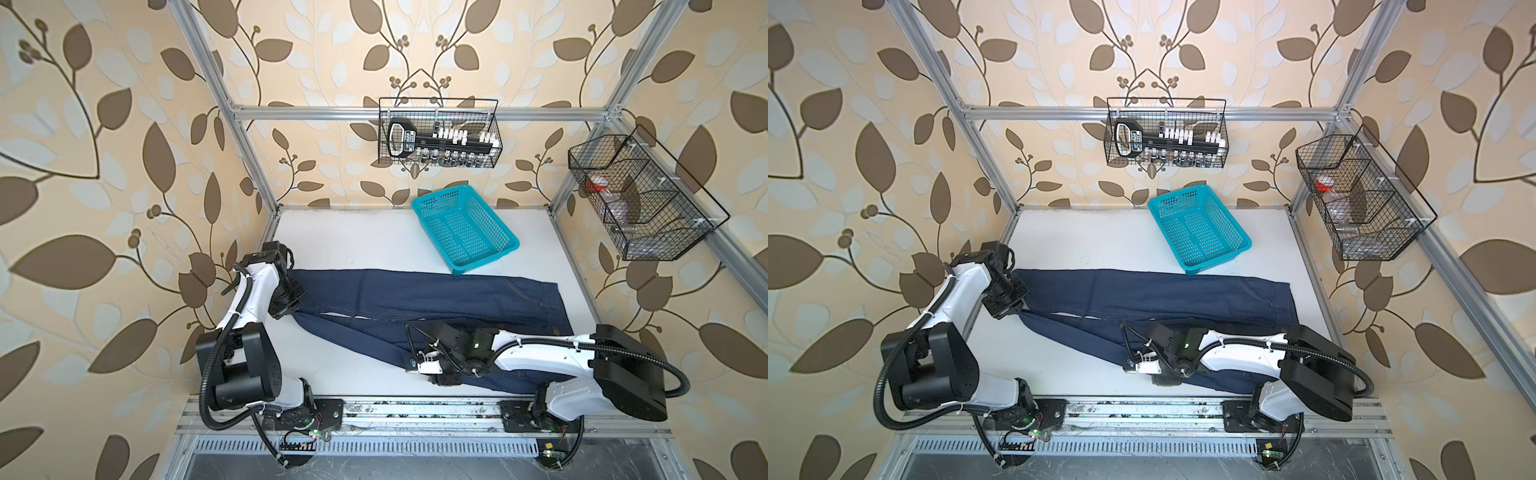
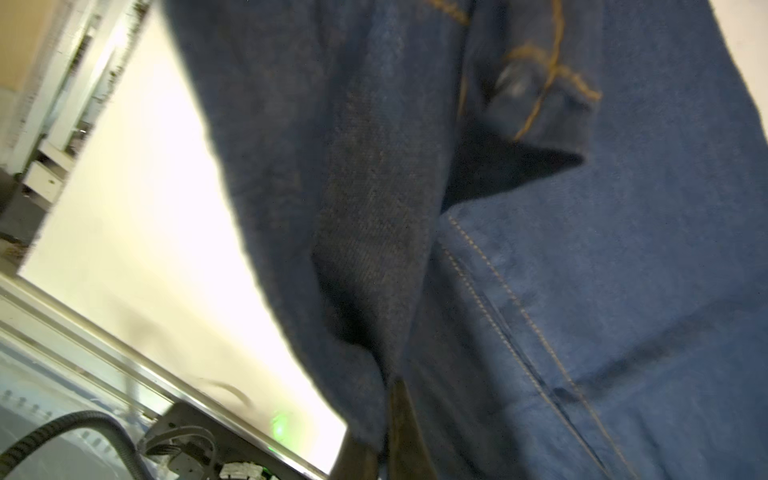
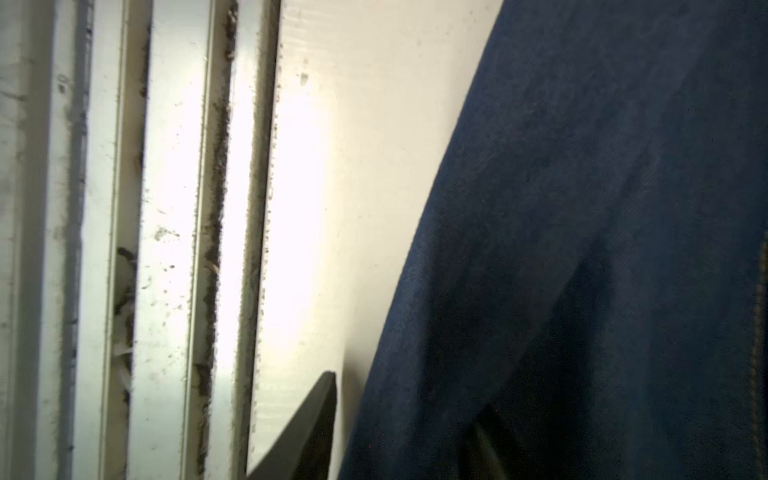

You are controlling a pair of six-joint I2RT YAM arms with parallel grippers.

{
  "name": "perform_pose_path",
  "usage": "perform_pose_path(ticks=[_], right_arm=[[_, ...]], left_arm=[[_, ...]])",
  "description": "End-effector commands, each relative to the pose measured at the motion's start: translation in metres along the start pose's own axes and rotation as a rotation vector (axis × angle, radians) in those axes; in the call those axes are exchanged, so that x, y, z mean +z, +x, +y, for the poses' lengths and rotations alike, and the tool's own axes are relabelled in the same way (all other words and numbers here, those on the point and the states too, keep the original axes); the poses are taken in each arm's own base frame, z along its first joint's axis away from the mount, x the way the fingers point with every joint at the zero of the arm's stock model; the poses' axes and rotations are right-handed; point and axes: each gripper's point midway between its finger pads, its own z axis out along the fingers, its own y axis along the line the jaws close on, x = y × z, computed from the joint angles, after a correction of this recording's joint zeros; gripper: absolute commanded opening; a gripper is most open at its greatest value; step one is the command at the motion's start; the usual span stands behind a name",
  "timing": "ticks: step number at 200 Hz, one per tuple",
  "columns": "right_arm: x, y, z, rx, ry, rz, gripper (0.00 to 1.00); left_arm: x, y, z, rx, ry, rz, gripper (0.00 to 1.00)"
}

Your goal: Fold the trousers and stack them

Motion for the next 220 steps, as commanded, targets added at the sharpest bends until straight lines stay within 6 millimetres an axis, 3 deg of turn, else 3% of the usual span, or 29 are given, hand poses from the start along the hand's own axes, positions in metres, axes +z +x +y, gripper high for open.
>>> perform_pose_path(ticks=[1,16,31,51,70,94,113,145,176,220], right_arm=[[-0.001,-0.008,0.016,-0.090,-0.069,-0.016,0.39],[-0.002,-0.010,0.020,-0.098,-0.082,-0.023,0.34],[-0.002,-0.009,0.023,-0.118,-0.090,-0.015,0.31],[-0.004,-0.011,0.023,-0.135,-0.082,-0.023,0.29],[-0.003,-0.011,0.021,-0.138,-0.074,-0.019,0.29],[-0.009,-0.016,0.014,-0.128,-0.042,-0.039,0.29],[-0.021,-0.026,0.004,-0.105,-0.009,-0.090,0.30],[-0.045,-0.037,-0.021,-0.025,0.048,-0.158,0.35],[-0.075,-0.043,-0.054,0.111,0.123,-0.267,0.39],[-0.085,-0.031,-0.089,0.291,0.183,-0.345,0.40]], left_arm=[[0.014,0.012,0.021,-0.029,-0.061,0.023,0.13],[0.021,0.016,0.023,-0.039,-0.072,0.042,0.20],[0.027,0.019,0.027,-0.088,-0.048,0.058,0.33],[0.040,0.017,0.044,-0.215,-0.004,0.081,0.45],[0.047,0.009,0.057,-0.254,-0.010,0.084,0.51],[0.058,-0.006,0.056,-0.312,0.034,0.113,0.57],[0.055,-0.021,0.051,-0.313,0.050,0.098,0.62],[0.046,-0.043,0.063,-0.316,0.002,0.032,0.65],[0.029,-0.060,0.048,-0.322,0.061,-0.010,0.67],[0.018,-0.060,0.012,-0.193,0.028,-0.065,0.70]])
